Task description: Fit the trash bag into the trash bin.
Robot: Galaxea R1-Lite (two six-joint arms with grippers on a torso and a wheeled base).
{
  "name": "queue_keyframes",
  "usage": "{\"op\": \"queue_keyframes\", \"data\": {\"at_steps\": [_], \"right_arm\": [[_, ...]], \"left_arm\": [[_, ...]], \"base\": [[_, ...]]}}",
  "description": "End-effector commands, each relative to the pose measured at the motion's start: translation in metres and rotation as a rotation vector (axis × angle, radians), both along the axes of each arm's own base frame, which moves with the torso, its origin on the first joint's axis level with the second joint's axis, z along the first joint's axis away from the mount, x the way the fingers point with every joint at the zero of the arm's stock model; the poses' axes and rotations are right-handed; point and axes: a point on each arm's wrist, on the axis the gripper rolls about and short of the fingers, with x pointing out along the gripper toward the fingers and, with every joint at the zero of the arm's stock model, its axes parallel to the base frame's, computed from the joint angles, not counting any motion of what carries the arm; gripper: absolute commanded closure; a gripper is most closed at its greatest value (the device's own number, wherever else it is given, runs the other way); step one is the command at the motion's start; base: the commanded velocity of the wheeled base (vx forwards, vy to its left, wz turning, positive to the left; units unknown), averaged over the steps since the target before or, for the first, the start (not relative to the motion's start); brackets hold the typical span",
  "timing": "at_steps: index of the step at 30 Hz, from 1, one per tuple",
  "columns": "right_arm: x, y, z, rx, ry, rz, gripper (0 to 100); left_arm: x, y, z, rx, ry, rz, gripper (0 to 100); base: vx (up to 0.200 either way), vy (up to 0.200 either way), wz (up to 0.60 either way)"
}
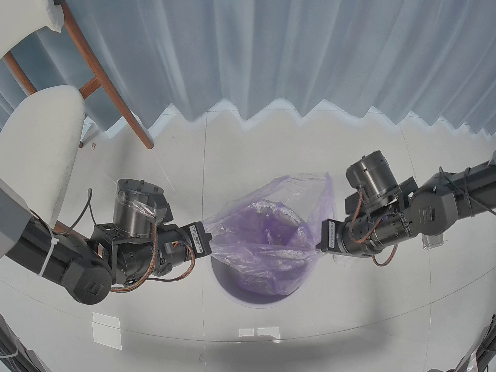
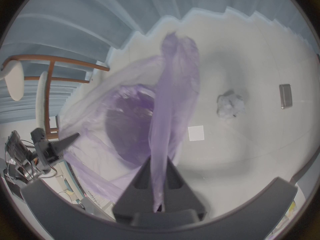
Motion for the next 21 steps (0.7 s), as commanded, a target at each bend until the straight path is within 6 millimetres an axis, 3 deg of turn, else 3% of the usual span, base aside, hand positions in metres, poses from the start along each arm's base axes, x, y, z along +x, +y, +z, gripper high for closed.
{"op": "queue_keyframes", "data": {"at_steps": [1,7,14,21], "right_arm": [[-0.021,-0.038,-0.004,-0.01,0.03,-0.074,100],[-0.037,-0.051,-0.016,-0.011,0.033,-0.086,100],[-0.04,-0.059,-0.029,-0.003,0.019,-0.106,100],[-0.047,-0.052,-0.036,-0.018,0.044,-0.074,100]], "left_arm": [[0.002,0.018,-0.013,0.077,0.016,0.018,100],[-0.001,0.019,-0.022,0.1,0.043,0.011,100],[0.004,0.025,-0.029,0.111,0.063,0.039,100],[0.0,0.036,-0.039,0.184,0.079,0.027,100]], "base": [[0.0,0.0,0.0],[0.0,0.0,0.0],[0.0,0.0,0.0],[0.0,0.0,0.0]]}}
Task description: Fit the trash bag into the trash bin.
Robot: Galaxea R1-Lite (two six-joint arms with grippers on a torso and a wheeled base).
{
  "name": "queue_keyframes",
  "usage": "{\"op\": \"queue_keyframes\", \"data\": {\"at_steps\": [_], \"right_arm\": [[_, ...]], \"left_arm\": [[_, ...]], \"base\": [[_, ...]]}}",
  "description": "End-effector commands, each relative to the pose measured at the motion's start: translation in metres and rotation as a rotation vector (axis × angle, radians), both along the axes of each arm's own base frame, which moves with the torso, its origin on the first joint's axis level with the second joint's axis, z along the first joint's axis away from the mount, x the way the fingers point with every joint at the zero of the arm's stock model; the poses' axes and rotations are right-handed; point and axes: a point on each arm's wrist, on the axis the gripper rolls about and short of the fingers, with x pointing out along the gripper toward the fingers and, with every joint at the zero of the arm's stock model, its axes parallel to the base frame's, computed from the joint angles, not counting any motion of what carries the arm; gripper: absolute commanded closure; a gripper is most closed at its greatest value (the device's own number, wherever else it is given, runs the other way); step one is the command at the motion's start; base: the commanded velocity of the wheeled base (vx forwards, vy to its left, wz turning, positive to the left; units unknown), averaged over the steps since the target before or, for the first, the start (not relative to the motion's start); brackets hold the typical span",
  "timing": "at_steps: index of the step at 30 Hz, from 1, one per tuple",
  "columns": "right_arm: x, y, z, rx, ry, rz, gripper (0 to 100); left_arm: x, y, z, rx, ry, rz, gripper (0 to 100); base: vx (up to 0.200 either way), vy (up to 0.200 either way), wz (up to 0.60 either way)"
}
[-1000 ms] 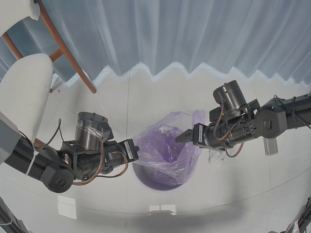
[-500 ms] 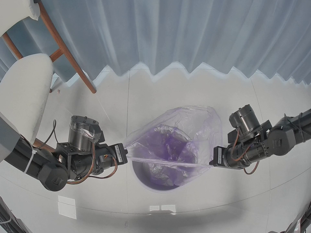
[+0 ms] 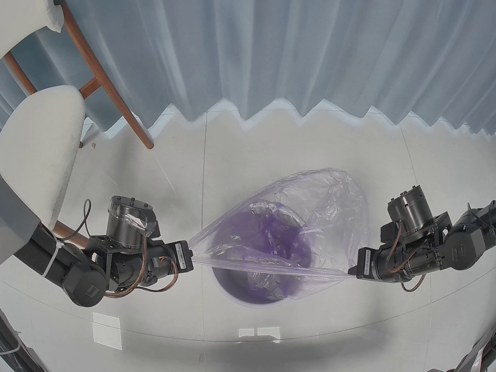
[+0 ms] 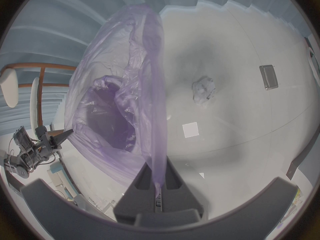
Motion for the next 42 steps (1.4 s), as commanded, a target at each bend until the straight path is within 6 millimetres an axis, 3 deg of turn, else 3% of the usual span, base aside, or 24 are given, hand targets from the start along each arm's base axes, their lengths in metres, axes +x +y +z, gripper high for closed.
{"op": "queue_keyframes", "data": {"at_steps": [1,5,9,13,18,28,42], "right_arm": [[-0.008,0.009,-0.006,-0.011,0.021,0.042,100],[-0.012,0.021,-0.009,-0.018,0.031,0.088,100],[-0.017,0.05,-0.015,-0.024,0.037,0.181,100],[-0.017,0.066,-0.031,-0.071,0.068,0.221,100],[-0.016,0.072,-0.056,-0.158,0.104,0.213,100],[-0.014,0.08,-0.082,-0.237,0.147,0.204,100],[-0.013,0.089,-0.112,-0.317,0.12,0.184,100]], "left_arm": [[-0.004,0.011,-0.012,0.073,0.023,-0.013,100],[-0.005,0.017,-0.018,0.127,0.029,-0.033,100],[0.003,0.024,-0.022,0.145,0.034,-0.014,100],[0.009,0.032,-0.037,0.228,0.056,-0.033,100],[0.015,0.034,-0.056,0.282,0.1,-0.035,100],[0.025,0.037,-0.097,0.311,0.145,-0.028,100],[0.049,0.052,-0.121,0.344,0.104,0.048,100]], "base": [[0.0,0.0,0.0],[0.0,0.0,0.0],[0.0,0.0,0.0],[0.0,0.0,0.0],[0.0,0.0,0.0],[0.0,0.0,0.0],[0.0,0.0,0.0]]}}
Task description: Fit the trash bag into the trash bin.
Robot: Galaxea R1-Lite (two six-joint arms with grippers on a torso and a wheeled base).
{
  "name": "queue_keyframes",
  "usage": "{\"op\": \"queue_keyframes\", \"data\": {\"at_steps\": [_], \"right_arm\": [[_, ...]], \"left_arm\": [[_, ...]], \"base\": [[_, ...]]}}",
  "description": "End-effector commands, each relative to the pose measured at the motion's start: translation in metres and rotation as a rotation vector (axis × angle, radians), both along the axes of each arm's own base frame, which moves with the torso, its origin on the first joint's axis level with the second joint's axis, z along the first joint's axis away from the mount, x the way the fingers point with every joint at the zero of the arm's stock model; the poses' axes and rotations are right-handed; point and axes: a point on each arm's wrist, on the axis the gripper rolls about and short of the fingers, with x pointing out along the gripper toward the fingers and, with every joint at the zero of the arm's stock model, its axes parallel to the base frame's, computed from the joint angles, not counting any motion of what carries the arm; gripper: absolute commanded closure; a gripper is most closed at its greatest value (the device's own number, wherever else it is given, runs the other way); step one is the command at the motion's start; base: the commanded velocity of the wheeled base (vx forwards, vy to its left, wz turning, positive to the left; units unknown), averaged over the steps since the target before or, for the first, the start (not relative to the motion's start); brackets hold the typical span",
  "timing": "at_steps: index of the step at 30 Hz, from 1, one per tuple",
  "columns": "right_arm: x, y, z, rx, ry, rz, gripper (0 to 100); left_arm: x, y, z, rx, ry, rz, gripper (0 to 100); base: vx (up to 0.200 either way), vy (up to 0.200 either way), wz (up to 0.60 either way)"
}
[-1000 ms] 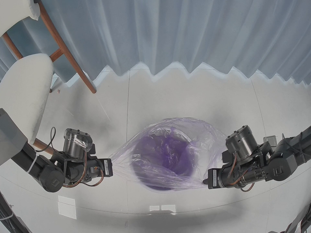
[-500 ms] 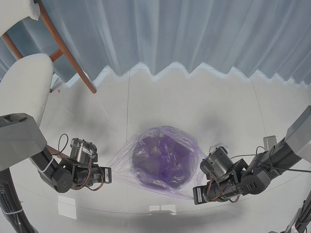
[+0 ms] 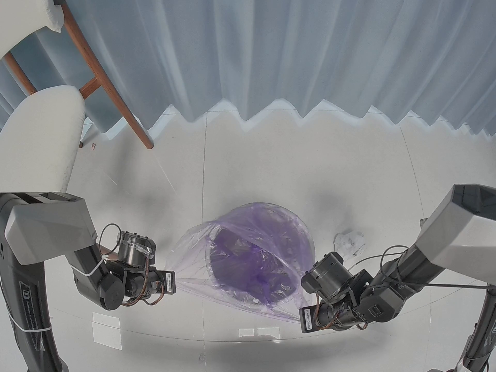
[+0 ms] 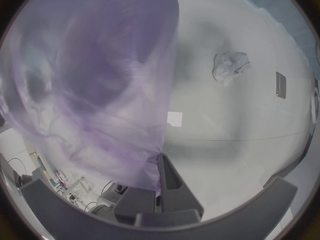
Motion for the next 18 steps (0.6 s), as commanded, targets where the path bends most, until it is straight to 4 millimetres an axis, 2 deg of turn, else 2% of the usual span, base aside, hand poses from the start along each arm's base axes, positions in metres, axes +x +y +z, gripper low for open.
{"op": "queue_keyframes", "data": {"at_steps": [1,6,10,18], "right_arm": [[0.001,0.003,-0.017,-0.033,0.002,-0.006,100],[0.015,0.005,-0.025,0.021,-0.078,-0.11,100],[0.017,0.005,-0.025,0.036,-0.103,-0.164,100],[0.023,-0.011,-0.018,0.047,-0.115,-0.226,100]], "left_arm": [[0.012,0.003,-0.01,0.002,-0.005,0.022,100],[0.028,-0.006,-0.003,-0.039,-0.115,0.009,100],[0.03,-0.016,0.001,-0.056,-0.16,-0.017,100],[0.027,-0.039,0.012,-0.149,-0.266,-0.036,100]], "base": [[0.0,0.0,0.0],[0.0,0.0,0.0],[0.0,0.0,0.0],[0.0,0.0,0.0]]}}
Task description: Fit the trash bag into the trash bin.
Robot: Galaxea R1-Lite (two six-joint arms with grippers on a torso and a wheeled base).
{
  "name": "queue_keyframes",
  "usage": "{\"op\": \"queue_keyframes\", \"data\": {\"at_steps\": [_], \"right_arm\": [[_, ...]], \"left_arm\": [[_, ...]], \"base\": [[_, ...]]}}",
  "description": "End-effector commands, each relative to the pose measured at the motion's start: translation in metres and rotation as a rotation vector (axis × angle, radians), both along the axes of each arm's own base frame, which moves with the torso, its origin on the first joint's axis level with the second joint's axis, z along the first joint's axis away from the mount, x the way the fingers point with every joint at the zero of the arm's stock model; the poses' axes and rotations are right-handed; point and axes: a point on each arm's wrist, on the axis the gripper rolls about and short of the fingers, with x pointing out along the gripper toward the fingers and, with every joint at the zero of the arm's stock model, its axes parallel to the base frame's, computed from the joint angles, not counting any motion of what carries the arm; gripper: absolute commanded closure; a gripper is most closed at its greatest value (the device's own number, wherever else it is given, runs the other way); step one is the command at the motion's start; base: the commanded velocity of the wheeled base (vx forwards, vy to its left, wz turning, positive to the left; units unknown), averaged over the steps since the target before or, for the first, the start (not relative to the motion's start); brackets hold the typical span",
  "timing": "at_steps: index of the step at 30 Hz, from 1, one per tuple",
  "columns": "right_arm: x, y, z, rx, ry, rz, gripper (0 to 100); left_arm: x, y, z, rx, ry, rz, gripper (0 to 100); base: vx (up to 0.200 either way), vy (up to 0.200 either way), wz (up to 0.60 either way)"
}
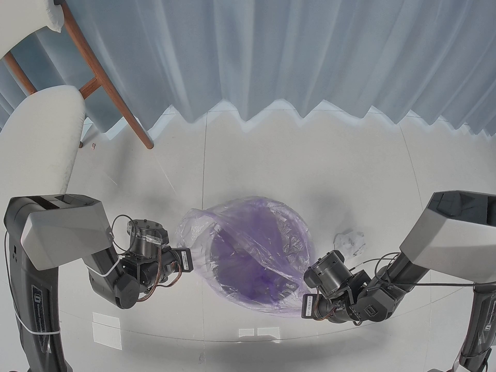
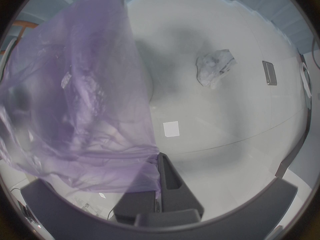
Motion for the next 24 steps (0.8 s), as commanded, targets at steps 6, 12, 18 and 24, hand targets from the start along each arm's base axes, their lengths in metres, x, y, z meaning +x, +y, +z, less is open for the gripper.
{"op": "queue_keyframes", "data": {"at_steps": [6,12,18,24], "right_arm": [[-0.013,-0.01,0.013,0.013,-0.003,0.0,0],[-0.043,-0.008,0.037,0.043,-0.028,0.081,0],[-0.062,0.004,0.072,0.126,-0.109,0.19,0],[-0.055,0.007,0.085,0.11,-0.198,0.247,0]], "left_arm": [[-0.02,-0.003,-0.005,-0.015,0.031,-0.001,0],[-0.028,0.0,0.01,-0.068,-0.054,-0.003,0],[-0.059,0.005,0.032,-0.109,-0.172,-0.03,0],[-0.09,0.013,0.046,-0.119,-0.191,-0.042,0]], "base": [[0.0,0.0,0.0],[0.0,0.0,0.0],[0.0,0.0,0.0],[0.0,0.0,0.0]]}}
